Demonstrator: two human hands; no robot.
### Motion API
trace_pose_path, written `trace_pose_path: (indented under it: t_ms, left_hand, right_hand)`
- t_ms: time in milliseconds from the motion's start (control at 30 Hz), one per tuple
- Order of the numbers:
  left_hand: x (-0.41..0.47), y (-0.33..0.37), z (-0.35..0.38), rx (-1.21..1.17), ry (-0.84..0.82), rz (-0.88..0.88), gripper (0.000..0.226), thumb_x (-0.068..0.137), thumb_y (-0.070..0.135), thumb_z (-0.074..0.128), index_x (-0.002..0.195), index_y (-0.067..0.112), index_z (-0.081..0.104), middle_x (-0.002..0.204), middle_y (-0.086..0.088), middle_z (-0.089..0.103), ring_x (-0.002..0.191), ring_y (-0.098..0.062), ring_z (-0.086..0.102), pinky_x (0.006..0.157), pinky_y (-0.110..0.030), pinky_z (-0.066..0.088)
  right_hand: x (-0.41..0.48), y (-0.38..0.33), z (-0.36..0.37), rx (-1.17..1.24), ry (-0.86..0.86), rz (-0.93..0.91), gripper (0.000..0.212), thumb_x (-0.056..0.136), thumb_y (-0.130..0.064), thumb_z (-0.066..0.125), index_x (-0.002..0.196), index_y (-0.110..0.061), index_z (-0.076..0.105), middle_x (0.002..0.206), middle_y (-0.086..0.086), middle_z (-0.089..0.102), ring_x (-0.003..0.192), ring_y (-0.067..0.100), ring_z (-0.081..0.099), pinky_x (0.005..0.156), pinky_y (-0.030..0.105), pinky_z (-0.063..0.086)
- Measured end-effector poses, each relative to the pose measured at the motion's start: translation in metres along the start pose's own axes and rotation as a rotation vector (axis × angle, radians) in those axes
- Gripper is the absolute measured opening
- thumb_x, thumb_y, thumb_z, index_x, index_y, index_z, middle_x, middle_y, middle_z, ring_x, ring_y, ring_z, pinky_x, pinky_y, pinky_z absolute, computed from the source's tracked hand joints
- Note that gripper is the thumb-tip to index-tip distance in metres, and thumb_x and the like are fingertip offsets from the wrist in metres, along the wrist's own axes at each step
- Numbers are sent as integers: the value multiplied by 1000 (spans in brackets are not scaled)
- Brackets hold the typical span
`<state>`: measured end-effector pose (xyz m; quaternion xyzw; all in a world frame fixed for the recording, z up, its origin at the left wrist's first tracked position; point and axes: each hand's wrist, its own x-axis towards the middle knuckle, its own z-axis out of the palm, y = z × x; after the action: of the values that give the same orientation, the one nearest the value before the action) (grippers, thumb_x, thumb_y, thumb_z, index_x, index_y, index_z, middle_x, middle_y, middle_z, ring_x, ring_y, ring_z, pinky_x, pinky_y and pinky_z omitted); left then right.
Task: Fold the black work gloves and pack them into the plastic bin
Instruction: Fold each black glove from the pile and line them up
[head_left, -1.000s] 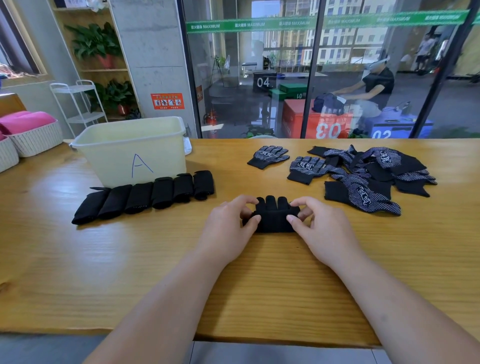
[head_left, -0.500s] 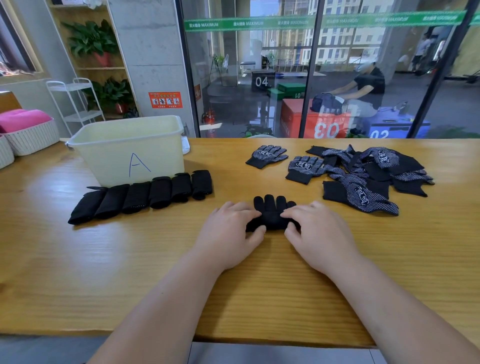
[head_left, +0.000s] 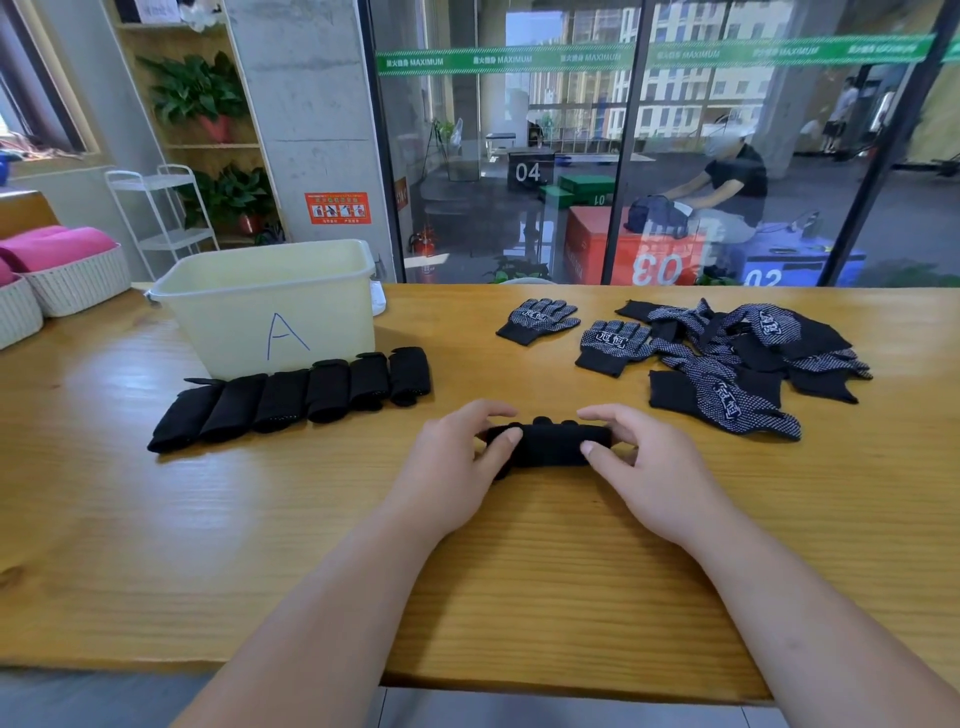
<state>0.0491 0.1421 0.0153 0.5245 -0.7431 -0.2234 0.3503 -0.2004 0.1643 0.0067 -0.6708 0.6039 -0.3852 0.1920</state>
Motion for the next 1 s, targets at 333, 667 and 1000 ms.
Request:
trace_pose_path:
  t_ms: [333,667,1000]
  left_hand:
    - [9,-2,9,146,94,5,27,106,49,57,129,38,65,114,21,61,108,-4,58,92,-29,52]
    - [-6,9,12,413,-100,332,51,109,47,50,155,27,53,162,15,47,147,-8,41,121,-26,32]
    - [-8,5,22,555,-305,270,75,111,54,31,172,19,3,179,4,-5,164,-9,-8,134,-36,5]
  right_hand:
    - [6,-4,9,4,97,21,40,94,-26,78,129,-41,66,117,-21,68,106,-3,65,87,16,51]
    - [8,4,11,-127,149,-71,32,98,-6,68,118,-31,72,113,-19,62,105,-5,64,88,8,49]
    - [-5,-7,13,-619,-368,-135,77,104,-71,15,169,-37,-8,173,-18,-20,161,5,-17,133,39,2]
